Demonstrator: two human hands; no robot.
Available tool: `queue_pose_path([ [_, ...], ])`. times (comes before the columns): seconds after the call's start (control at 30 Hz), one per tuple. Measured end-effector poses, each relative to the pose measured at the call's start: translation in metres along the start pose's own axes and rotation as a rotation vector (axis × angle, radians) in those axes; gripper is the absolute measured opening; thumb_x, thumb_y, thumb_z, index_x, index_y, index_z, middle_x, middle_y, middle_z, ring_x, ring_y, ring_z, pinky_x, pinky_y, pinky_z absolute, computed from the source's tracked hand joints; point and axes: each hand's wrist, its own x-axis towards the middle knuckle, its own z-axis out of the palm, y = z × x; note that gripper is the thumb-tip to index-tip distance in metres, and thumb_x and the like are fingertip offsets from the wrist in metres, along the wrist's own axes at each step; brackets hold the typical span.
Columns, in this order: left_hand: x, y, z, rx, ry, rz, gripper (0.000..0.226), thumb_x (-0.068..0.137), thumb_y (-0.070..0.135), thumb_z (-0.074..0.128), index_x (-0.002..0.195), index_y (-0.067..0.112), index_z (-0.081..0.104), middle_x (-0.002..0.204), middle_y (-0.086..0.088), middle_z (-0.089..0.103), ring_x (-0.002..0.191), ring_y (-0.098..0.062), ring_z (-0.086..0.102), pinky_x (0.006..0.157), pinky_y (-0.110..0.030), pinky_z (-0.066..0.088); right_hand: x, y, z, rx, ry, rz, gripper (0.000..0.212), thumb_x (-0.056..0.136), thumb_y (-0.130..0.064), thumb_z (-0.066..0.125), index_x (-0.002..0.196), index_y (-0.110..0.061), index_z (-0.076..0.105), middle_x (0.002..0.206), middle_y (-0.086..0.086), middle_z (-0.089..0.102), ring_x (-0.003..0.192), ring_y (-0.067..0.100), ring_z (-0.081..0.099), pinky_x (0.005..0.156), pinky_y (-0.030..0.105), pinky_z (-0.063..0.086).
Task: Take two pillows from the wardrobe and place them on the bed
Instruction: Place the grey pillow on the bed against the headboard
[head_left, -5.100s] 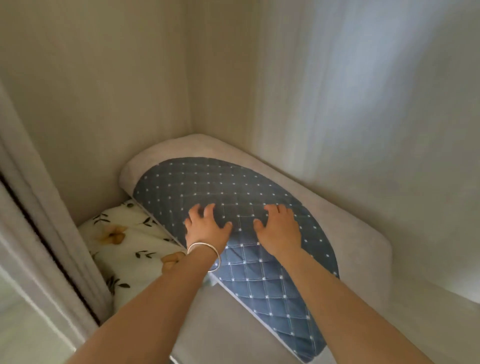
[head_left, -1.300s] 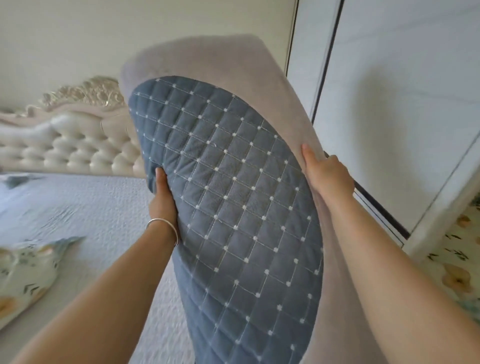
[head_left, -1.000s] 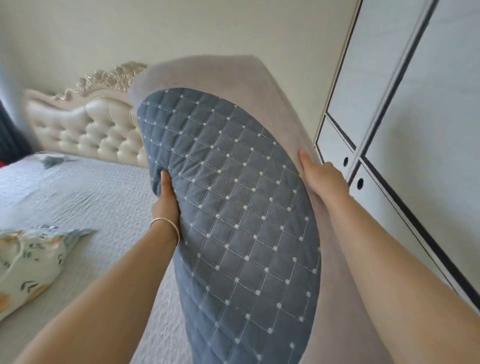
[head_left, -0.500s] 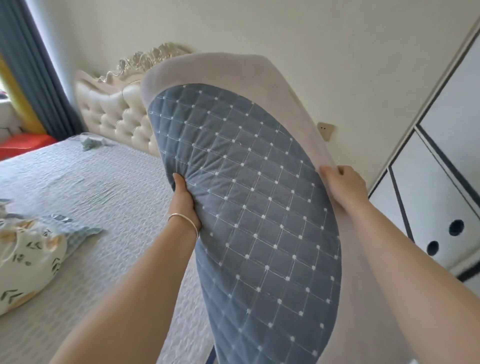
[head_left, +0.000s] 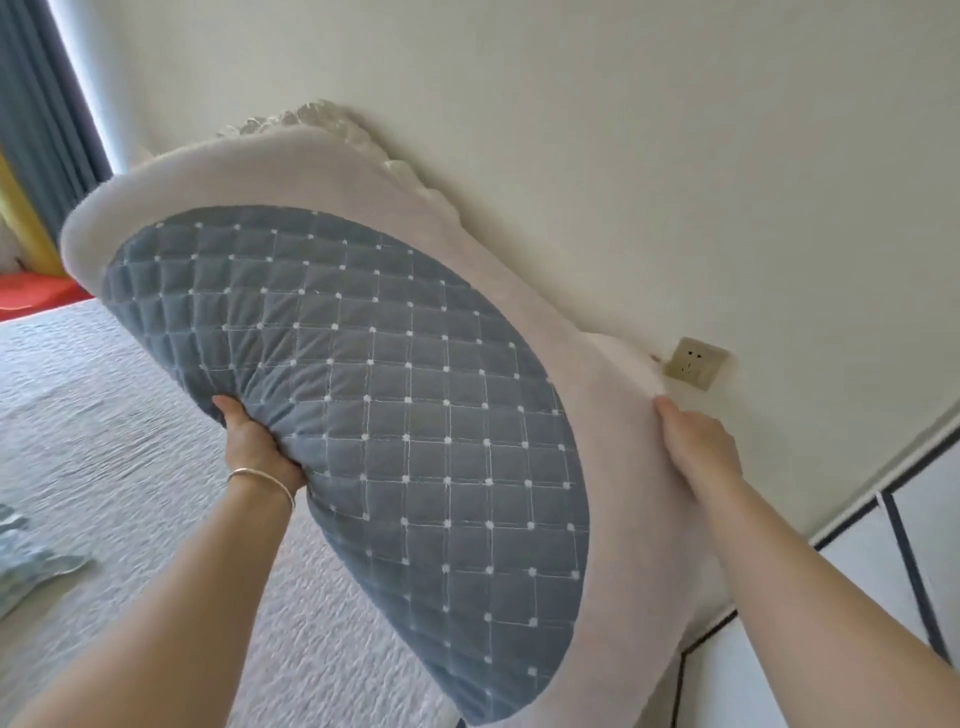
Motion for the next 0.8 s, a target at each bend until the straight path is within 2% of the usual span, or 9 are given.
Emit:
queue_pose_path([
  [0.07,0.026,-0.004,-0.004,-0.009,0.055,0.033,0.067,0.082,0.075,0.028,0.127,0.032,0.054,0.116,0.000,0.063,0.108,-0.025,0.059,0.089,-0.045,0.048,0.037,-0.002,0.030,0.080,-0.142,0.086,0.072,0.088,-0.060,0.035,0.133,-0.005,0.046,0.141,0.019,0.044,0.129,0.036,0.041,0.109,0.044,0.030],
  [0.17,0.063,-0.008,-0.016,-0.037,0.154,0.104,0.067,0.082,0.074,0.030,0.125,0.029,0.056,0.121,-0.001,0.064,0.109,-0.024,0.061,0.085,-0.043,0.050,0.082,-0.008,0.087,0.244,-0.432,0.286,0.078,0.081,-0.068,0.043,0.136,-0.012,0.043,0.146,0.009,0.040,0.133,0.028,0.038,0.108,0.041,0.027],
  [0.27,0.095,-0.013,-0.028,-0.043,0.254,0.171,0.067,0.083,0.073,0.032,0.121,0.026,0.060,0.110,-0.001,0.070,0.099,-0.022,0.066,0.082,-0.042,0.053,0.119,-0.018,0.149,0.173,-0.653,0.322,0.058,0.085,-0.059,0.048,0.124,-0.016,0.053,0.126,0.007,0.057,0.115,0.025,0.050,0.090,0.034,0.034],
  [0.33,0.112,-0.008,-0.033,-0.046,0.359,0.214,0.065,0.081,0.074,0.035,0.116,0.027,0.063,0.102,0.000,0.073,0.095,-0.022,0.069,0.081,-0.043,0.054,0.137,-0.035,0.183,0.152,-0.742,0.305,0.054,0.085,-0.057,0.050,0.119,-0.015,0.057,0.117,0.008,0.062,0.104,0.023,0.054,0.082,0.031,0.036],
  [0.43,0.145,0.005,-0.045,-0.052,0.494,0.289,0.083,0.061,0.085,0.047,0.118,0.027,0.062,0.114,-0.003,0.070,0.102,-0.026,0.067,0.093,-0.049,0.050,0.166,-0.073,0.229,0.129,-0.825,0.271,0.044,0.086,-0.054,0.047,0.101,-0.016,0.062,0.103,0.006,0.063,0.097,0.023,0.057,0.076,0.030,0.039],
  [0.5,0.167,0.011,-0.056,-0.046,0.570,0.296,0.096,0.045,0.089,0.055,0.117,0.026,0.064,0.116,-0.002,0.069,0.103,-0.026,0.066,0.092,-0.049,0.050,0.186,-0.094,0.260,0.108,-0.856,0.235,0.045,0.084,-0.055,0.046,0.099,-0.016,0.062,0.104,0.004,0.062,0.101,0.024,0.056,0.082,0.033,0.041],
  [0.6,0.189,0.018,-0.042,-0.025,0.544,0.343,0.083,0.064,0.084,0.043,0.120,0.026,0.062,0.119,-0.002,0.067,0.107,-0.024,0.065,0.094,-0.046,0.050,0.209,-0.117,0.305,0.100,-0.845,0.217,0.048,0.081,-0.054,0.045,0.101,-0.015,0.062,0.104,0.005,0.060,0.097,0.023,0.054,0.079,0.034,0.039],
  [0.67,0.209,0.023,-0.039,0.005,0.594,0.363,0.082,0.064,0.083,0.043,0.121,0.026,0.060,0.119,-0.001,0.068,0.107,-0.024,0.065,0.096,-0.046,0.049,0.224,-0.125,0.335,0.106,-0.844,0.223,0.053,0.074,-0.059,0.044,0.098,-0.016,0.063,0.101,0.006,0.062,0.095,0.024,0.056,0.077,0.034,0.040],
  [0.8,0.258,0.030,-0.054,0.051,0.669,0.369,0.084,0.056,0.087,0.045,0.115,0.029,0.064,0.118,0.002,0.068,0.108,-0.022,0.063,0.098,-0.044,0.047,0.276,-0.106,0.424,0.052,-0.799,0.179,0.078,0.051,-0.072,0.042,0.103,-0.020,0.068,0.111,0.008,0.066,0.099,0.031,0.058,0.094,0.045,0.046],
])
